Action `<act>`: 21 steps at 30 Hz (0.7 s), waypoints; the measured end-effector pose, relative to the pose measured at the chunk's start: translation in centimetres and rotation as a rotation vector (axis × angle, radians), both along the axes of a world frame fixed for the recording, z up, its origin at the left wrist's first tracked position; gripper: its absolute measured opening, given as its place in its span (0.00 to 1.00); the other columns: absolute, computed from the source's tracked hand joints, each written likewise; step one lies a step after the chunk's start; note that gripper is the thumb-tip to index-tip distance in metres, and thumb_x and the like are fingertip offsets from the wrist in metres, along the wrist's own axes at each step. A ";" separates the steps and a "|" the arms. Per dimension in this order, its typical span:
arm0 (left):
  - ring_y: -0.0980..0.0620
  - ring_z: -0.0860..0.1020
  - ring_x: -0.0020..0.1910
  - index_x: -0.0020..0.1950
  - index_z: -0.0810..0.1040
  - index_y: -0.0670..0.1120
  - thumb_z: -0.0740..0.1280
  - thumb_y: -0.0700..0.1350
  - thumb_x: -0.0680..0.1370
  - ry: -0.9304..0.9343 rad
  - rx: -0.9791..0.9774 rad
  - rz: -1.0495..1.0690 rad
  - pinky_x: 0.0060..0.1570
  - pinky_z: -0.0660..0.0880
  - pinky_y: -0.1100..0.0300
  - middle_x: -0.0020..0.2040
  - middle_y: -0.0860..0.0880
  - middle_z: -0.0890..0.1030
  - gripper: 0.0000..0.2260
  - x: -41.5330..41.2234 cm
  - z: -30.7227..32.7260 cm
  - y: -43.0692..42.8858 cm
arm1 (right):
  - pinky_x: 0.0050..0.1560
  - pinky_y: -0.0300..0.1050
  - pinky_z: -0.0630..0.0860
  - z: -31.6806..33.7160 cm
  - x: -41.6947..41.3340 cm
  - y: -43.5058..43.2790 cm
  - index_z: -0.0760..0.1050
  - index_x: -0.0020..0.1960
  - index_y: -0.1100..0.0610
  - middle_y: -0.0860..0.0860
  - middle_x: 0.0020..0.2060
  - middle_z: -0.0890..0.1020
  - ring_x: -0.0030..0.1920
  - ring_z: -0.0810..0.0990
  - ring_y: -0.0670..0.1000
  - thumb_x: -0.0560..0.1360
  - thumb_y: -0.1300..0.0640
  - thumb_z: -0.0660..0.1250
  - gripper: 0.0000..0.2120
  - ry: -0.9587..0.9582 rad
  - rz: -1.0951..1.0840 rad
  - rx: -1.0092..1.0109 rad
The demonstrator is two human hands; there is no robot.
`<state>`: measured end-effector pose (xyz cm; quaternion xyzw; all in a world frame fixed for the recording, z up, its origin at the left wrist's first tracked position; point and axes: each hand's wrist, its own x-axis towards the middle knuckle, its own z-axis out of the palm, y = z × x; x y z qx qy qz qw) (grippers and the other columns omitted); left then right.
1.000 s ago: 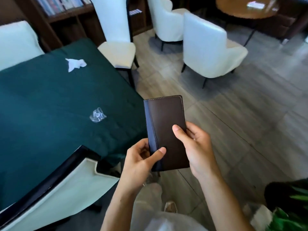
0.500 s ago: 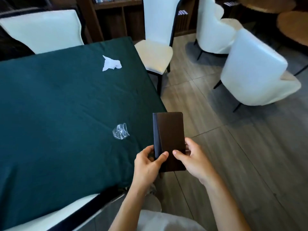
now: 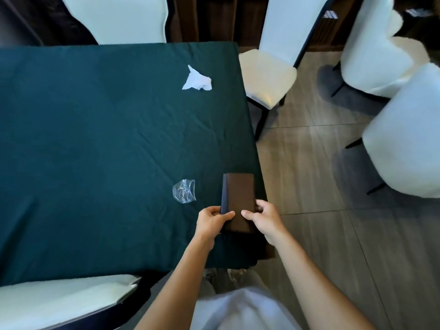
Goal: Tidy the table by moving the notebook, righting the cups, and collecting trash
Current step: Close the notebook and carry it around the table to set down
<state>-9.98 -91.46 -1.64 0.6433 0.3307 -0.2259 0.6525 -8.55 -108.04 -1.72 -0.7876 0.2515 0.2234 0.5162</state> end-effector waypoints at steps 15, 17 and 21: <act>0.51 0.80 0.49 0.61 0.80 0.47 0.79 0.44 0.73 0.042 0.466 -0.001 0.38 0.71 0.69 0.50 0.50 0.81 0.18 -1.5 -2.2 -3.3 | 0.47 0.44 0.81 -3.7 1.3 -2.2 0.83 0.59 0.52 0.45 0.45 0.86 0.44 0.83 0.48 0.68 0.46 0.81 0.22 -0.131 0.185 -0.223; 0.50 0.81 0.50 0.61 0.81 0.46 0.79 0.44 0.73 0.055 0.493 -0.014 0.42 0.73 0.65 0.49 0.50 0.81 0.17 -1.8 -2.1 -3.5 | 0.49 0.44 0.81 -3.5 1.4 -2.3 0.83 0.61 0.54 0.50 0.49 0.88 0.45 0.83 0.48 0.69 0.48 0.81 0.24 -0.151 0.196 -0.234; 0.50 0.80 0.48 0.61 0.81 0.45 0.78 0.44 0.74 0.061 0.523 -0.024 0.48 0.75 0.61 0.51 0.48 0.83 0.18 -2.0 -2.0 -4.1 | 0.56 0.49 0.79 -3.1 1.8 -2.5 0.80 0.66 0.55 0.53 0.56 0.87 0.55 0.84 0.55 0.70 0.47 0.80 0.28 -0.157 0.234 -0.292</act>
